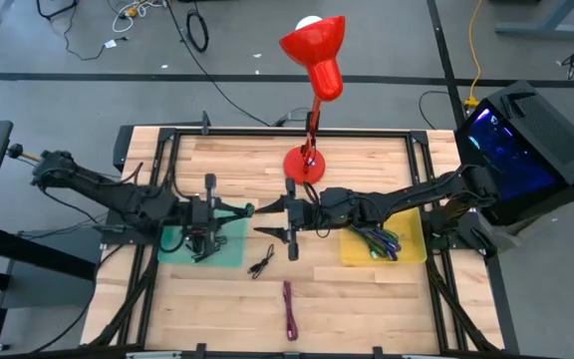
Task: Pick & Place USB Port
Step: Put the green charger cable into the yellow bin
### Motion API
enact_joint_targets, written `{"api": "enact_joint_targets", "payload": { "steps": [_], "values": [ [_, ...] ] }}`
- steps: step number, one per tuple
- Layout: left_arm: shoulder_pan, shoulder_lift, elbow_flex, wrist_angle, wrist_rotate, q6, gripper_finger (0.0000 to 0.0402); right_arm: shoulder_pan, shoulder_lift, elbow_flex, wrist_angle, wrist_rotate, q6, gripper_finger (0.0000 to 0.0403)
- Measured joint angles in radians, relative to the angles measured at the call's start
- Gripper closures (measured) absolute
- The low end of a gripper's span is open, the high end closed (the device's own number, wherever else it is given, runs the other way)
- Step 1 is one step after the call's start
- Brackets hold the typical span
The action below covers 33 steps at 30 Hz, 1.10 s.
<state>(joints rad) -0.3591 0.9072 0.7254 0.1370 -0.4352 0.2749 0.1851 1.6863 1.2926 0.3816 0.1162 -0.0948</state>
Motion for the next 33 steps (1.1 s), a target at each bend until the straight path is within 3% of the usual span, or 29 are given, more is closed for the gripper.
{"api": "enact_joint_targets", "payload": {
  "steps": [3,11,14,18,25,33],
  "values": [
    [0.037,0.031,0.000,0.028,0.074,-0.001,0.0377,-0.005,0.000,0.000,0.020,0.047,-0.001,0.0201],
    [0.097,0.154,0.000,0.137,0.140,0.006,0.0377,-0.017,0.000,0.000,0.056,0.095,-0.014,0.0183],
    [0.117,0.188,0.000,0.172,0.155,0.000,0.0377,-0.017,0.000,0.000,0.042,0.131,0.005,0.0229],
    [0.140,0.194,0.000,0.163,0.156,-0.026,0.0351,-0.017,0.000,0.000,0.011,0.152,0.001,0.0368],
    [0.142,0.192,-0.001,0.147,0.153,-0.036,0.0279,-0.017,-0.009,0.001,-0.069,0.237,0.011,0.0377],
    [0.120,0.152,0.000,0.006,0.076,-0.058,0.0267,-0.027,-0.093,0.000,-0.400,0.415,0.117,0.0378]
  ]
}}
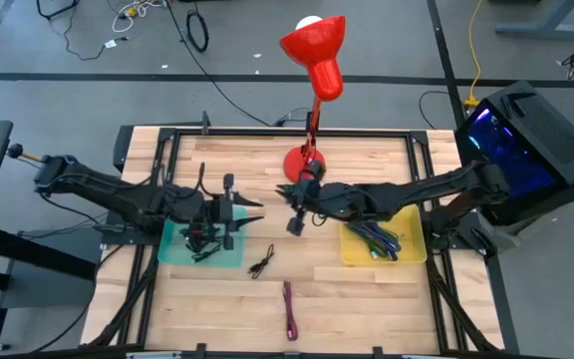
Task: Pick & Place USB Port
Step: Put the green charger cable into the yellow bin
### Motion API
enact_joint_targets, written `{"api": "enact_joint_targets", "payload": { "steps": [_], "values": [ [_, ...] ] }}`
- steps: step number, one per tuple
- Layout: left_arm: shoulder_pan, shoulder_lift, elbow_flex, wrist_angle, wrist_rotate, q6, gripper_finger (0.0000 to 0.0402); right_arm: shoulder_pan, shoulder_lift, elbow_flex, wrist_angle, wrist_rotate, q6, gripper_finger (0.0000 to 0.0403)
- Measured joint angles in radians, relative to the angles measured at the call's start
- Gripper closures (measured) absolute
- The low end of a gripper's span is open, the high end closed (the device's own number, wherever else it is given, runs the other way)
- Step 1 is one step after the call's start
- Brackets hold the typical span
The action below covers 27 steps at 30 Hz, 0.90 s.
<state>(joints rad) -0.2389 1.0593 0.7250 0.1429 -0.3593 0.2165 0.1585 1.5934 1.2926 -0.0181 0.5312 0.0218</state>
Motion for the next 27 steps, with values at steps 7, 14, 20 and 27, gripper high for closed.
{"api": "enact_joint_targets", "payload": {
  "steps": [7,14,20,27],
  "values": [
    [-0.014,-0.107,0.000,-0.247,-0.011,-0.105,0.0277,-0.002,-0.124,0.000,-0.550,0.031,0.325,0.0378],
    [-0.015,-0.189,0.000,-0.476,-0.010,-0.238,0.0278,0.029,-0.206,0.000,-1.059,-0.060,0.707,0.0378],
    [-0.015,-0.192,0.000,-0.570,-0.005,-0.301,0.0278,0.079,-0.206,0.000,-1.324,-0.133,0.957,0.0378],
    [-0.016,-0.191,0.000,-0.601,-0.003,-0.318,0.0278,0.131,-0.202,-0.043,-1.395,-0.132,1.083,0.0378]
  ]
}}
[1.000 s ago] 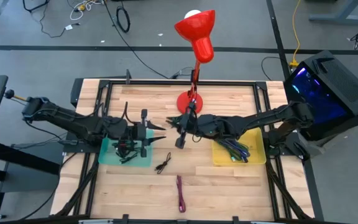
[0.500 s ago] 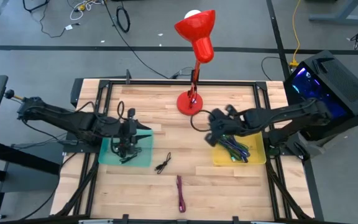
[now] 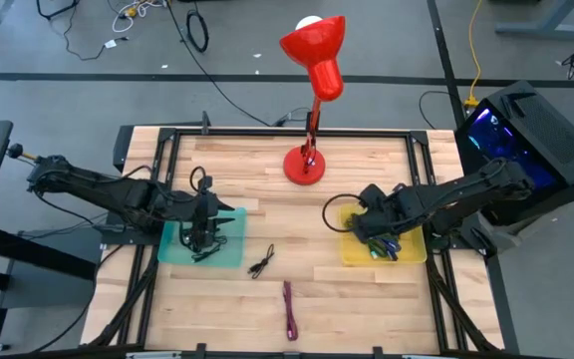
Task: Pick & Place USB Port
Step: Put the green charger cable into the yellow bin
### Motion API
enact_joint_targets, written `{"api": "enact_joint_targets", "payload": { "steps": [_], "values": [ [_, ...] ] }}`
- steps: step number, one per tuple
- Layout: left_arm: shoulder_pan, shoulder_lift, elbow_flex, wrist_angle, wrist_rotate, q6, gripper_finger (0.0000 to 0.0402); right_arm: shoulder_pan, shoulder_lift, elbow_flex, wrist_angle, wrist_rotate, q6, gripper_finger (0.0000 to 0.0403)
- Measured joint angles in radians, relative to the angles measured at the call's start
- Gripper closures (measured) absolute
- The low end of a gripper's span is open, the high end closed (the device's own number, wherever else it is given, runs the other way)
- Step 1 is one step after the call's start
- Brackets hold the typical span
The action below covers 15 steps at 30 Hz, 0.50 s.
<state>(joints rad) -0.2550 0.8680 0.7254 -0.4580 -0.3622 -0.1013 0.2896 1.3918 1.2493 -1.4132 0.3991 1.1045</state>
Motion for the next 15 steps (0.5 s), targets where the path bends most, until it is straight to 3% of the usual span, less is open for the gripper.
{"api": "enact_joint_targets", "payload": {
  "steps": [8,15],
  "values": [
    [0.000,0.000,0.000,-0.003,0.000,0.000,0.0278,0.002,0.000,-0.196,0.042,-0.037,0.072,0.0375],
    [0.000,0.000,0.000,-0.002,0.000,0.005,0.0278,0.002,0.000,-0.281,0.077,-0.075,0.104,0.0243]
  ]
}}
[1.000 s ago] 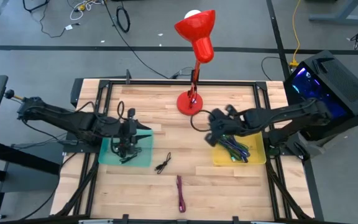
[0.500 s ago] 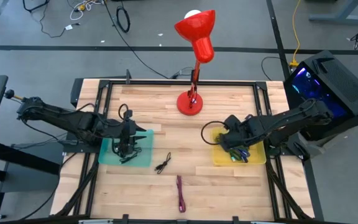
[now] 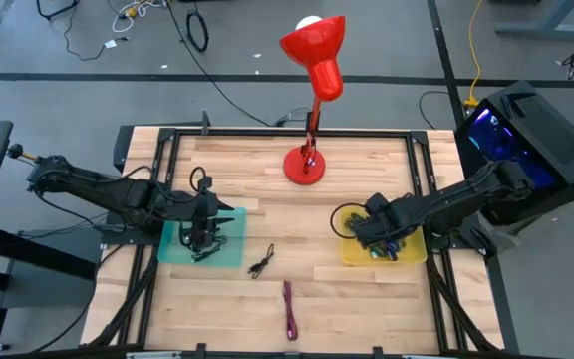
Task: Pick & Place USB Port
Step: Put the green charger cable into the yellow bin, then put the black charger cable into the green bin
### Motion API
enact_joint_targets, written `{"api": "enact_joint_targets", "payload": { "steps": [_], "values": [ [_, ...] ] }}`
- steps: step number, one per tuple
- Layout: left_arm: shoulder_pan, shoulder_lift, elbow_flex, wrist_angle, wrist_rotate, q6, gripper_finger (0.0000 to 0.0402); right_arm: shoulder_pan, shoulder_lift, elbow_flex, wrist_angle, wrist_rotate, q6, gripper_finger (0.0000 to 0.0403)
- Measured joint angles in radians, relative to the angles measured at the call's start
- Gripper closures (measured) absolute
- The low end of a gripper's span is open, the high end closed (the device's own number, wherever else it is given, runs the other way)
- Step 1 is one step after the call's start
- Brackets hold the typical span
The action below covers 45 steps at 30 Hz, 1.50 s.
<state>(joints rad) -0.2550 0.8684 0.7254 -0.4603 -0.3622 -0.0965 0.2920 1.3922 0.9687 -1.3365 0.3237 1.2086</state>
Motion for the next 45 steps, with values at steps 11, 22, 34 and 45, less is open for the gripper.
{"api": "enact_joint_targets", "payload": {
  "steps": [11,22,34,45],
  "values": [
    [0.000,0.000,0.000,0.005,0.000,-0.001,0.0278,-0.009,0.000,-0.001,0.205,0.076,-0.090,0.0131],
    [0.000,0.001,0.000,0.011,0.000,-0.038,0.0278,-0.005,0.018,0.000,0.917,-0.053,-0.475,0.0164],
    [-0.002,0.003,0.000,0.024,0.001,-0.057,0.0278,-0.044,0.237,0.000,1.350,-0.109,-0.693,0.0186],
    [-0.002,0.003,0.000,0.031,0.000,-0.055,0.0278,-0.076,0.457,0.000,1.598,-0.203,-0.732,0.0186]
  ]
}}
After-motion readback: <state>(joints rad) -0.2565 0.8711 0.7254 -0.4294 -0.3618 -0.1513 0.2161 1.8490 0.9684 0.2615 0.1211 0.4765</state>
